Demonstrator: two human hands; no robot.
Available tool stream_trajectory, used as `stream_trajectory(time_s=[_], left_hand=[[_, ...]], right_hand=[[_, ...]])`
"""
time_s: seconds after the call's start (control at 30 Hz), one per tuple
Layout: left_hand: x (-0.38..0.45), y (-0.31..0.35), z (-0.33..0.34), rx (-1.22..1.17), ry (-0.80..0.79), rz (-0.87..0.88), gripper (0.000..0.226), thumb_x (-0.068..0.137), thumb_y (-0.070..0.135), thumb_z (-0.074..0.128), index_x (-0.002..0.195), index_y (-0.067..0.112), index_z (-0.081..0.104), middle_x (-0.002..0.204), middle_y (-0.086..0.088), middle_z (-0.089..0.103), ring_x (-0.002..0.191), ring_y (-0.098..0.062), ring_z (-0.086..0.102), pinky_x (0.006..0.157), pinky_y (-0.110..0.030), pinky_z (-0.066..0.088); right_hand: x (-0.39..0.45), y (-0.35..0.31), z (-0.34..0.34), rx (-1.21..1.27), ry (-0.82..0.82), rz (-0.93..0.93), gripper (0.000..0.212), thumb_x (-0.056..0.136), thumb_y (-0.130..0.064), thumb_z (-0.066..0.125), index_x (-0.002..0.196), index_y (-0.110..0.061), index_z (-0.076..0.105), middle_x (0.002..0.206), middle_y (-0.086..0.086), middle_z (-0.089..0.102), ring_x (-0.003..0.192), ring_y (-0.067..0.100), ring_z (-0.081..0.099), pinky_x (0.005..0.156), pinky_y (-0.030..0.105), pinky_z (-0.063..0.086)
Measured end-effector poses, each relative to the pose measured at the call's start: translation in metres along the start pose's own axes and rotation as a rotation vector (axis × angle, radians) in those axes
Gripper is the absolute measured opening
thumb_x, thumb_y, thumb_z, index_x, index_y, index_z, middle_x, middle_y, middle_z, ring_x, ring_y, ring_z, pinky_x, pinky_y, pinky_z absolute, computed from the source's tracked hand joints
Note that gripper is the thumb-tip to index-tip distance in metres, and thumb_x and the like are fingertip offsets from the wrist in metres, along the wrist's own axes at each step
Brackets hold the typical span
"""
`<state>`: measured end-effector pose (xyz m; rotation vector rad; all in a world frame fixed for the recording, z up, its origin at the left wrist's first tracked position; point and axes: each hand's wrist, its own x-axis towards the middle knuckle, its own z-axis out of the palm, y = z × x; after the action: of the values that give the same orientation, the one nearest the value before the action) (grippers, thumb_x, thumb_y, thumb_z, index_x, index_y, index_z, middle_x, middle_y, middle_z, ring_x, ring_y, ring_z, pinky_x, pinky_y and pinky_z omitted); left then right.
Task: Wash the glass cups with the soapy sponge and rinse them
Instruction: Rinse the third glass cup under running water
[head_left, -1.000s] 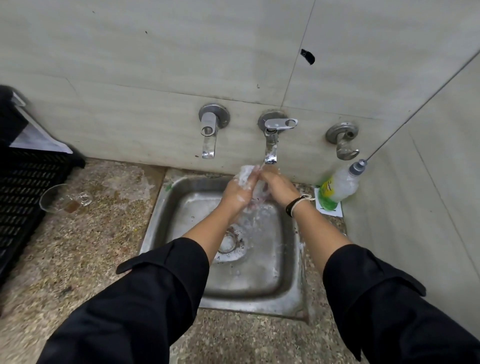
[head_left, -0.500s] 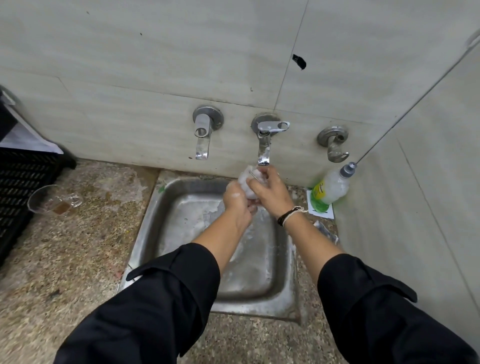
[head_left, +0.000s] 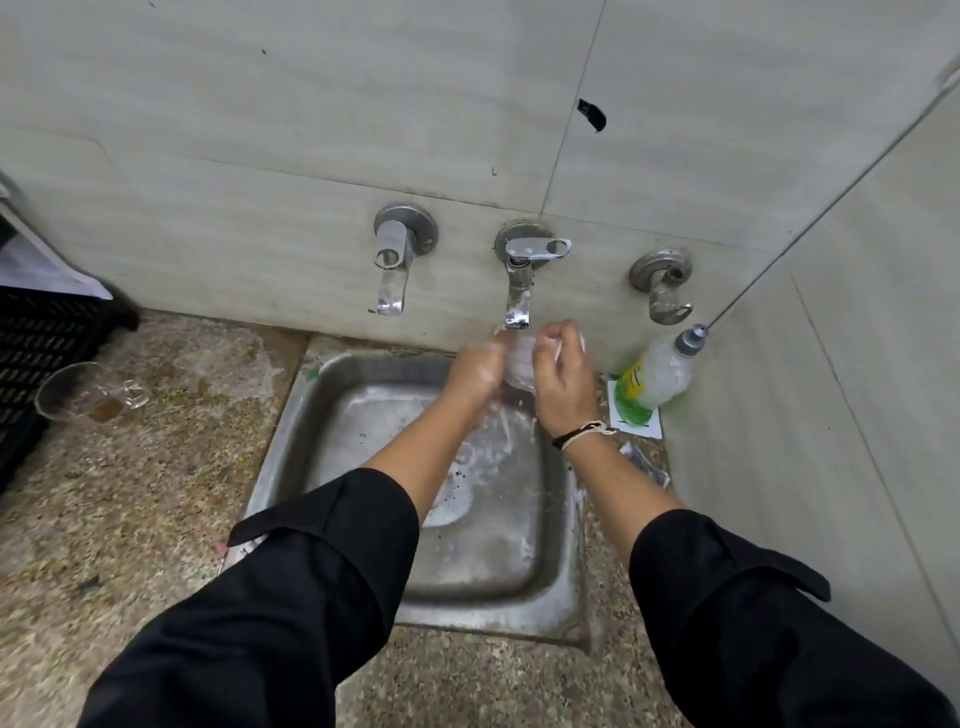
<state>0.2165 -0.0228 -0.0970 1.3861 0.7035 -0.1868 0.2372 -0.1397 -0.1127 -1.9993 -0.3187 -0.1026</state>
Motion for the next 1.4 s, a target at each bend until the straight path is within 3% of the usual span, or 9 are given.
stream_trajectory(time_s=[0.2,0.33,0.57,0.73,0.93,1.0,1.17,1.27,1.4], left_hand=[[-0.008,-0.018,0.010,-0.312,0.262,0.276,0.026,0.083,0.027,0.080,0.094,0.021,0.058,0.090,-0.008,0.072,0.076,-0.023,0.070,0.070,-0.035,0.058],[-0.006,-0.024,0.003,-0.571,0.155,0.180,0.057,0.078,0.016,0.087,0.123,0.011,0.052,0.103,-0.014,0.073,0.072,-0.024,0.067,0.059,-0.034,0.053],[0.003,-0.022,-0.015,-0.074,0.198,0.363,0.013,0.100,0.004,0.054,0.094,0.013,0.048,0.085,0.000,0.060,0.076,-0.010,0.056,0.068,-0.020,0.050],[0.006,-0.024,-0.018,0.214,0.147,0.410,0.029,0.099,0.001,0.056,0.118,0.022,0.054,0.111,0.005,0.062,0.101,-0.012,0.060,0.095,-0.033,0.053],[-0.004,-0.023,-0.022,0.259,-0.016,0.397,0.016,0.105,0.013,0.054,0.119,0.020,0.056,0.119,0.009,0.060,0.124,-0.009,0.058,0.091,-0.019,0.047],[-0.010,-0.027,-0.014,0.312,-0.030,0.455,0.029,0.110,0.008,0.033,0.127,0.031,0.040,0.114,0.026,0.054,0.105,0.022,0.053,0.097,-0.010,0.038],[-0.001,-0.024,-0.036,0.134,-0.057,0.293,0.035,0.110,0.001,0.024,0.116,0.025,0.049,0.112,0.009,0.053,0.087,0.016,0.059,0.082,-0.005,0.046],[-0.006,-0.015,-0.026,0.144,-0.110,0.412,0.027,0.110,0.034,0.033,0.115,0.019,0.055,0.104,-0.006,0.061,0.094,-0.010,0.062,0.088,-0.024,0.057],[-0.001,-0.032,-0.043,0.151,-0.040,0.531,0.055,0.100,0.066,0.014,0.125,0.028,0.046,0.100,0.027,0.055,0.094,0.009,0.049,0.103,-0.027,0.045]], right_hand=[[-0.002,-0.012,0.013,0.932,-0.188,0.630,0.019,0.103,-0.020,0.047,0.109,-0.011,0.062,0.106,0.015,0.068,0.103,0.034,0.064,0.088,0.044,0.054],[-0.002,-0.011,0.005,0.264,-0.315,0.307,0.028,0.099,-0.032,0.050,0.122,-0.029,0.065,0.125,0.000,0.067,0.119,0.022,0.060,0.105,0.047,0.047],[-0.016,-0.032,-0.001,-0.561,-0.567,-0.410,0.074,0.077,-0.028,0.049,0.150,-0.018,0.040,0.152,0.008,0.046,0.139,0.031,0.042,0.116,0.046,0.034],[-0.009,-0.046,-0.002,-0.770,-0.698,-0.321,0.095,0.080,-0.040,0.051,0.160,-0.014,0.006,0.166,0.013,0.015,0.153,0.035,0.011,0.124,0.047,0.003],[0.006,-0.051,0.001,-0.762,-0.831,-0.201,0.099,0.083,-0.071,0.015,0.160,-0.009,0.009,0.158,0.024,0.032,0.148,0.035,0.028,0.125,0.046,0.012],[0.018,-0.061,0.013,-0.776,-0.782,-0.075,0.109,0.083,-0.083,0.003,0.157,-0.004,0.015,0.152,0.027,0.039,0.143,0.037,0.036,0.120,0.047,0.025],[0.001,-0.070,0.024,-0.800,-0.857,-0.219,0.107,0.085,-0.084,0.004,0.146,-0.002,0.034,0.141,0.027,0.049,0.129,0.038,0.051,0.104,0.046,0.044],[0.028,-0.070,0.028,-0.780,-0.719,-0.075,0.102,0.087,-0.083,0.004,0.126,-0.002,0.051,0.121,0.023,0.061,0.104,0.037,0.064,0.091,0.045,0.051],[0.002,-0.071,0.032,-0.850,-0.848,-0.250,0.106,0.088,-0.080,-0.002,0.156,0.000,0.014,0.161,0.026,0.018,0.150,0.038,0.020,0.122,0.051,0.021]])
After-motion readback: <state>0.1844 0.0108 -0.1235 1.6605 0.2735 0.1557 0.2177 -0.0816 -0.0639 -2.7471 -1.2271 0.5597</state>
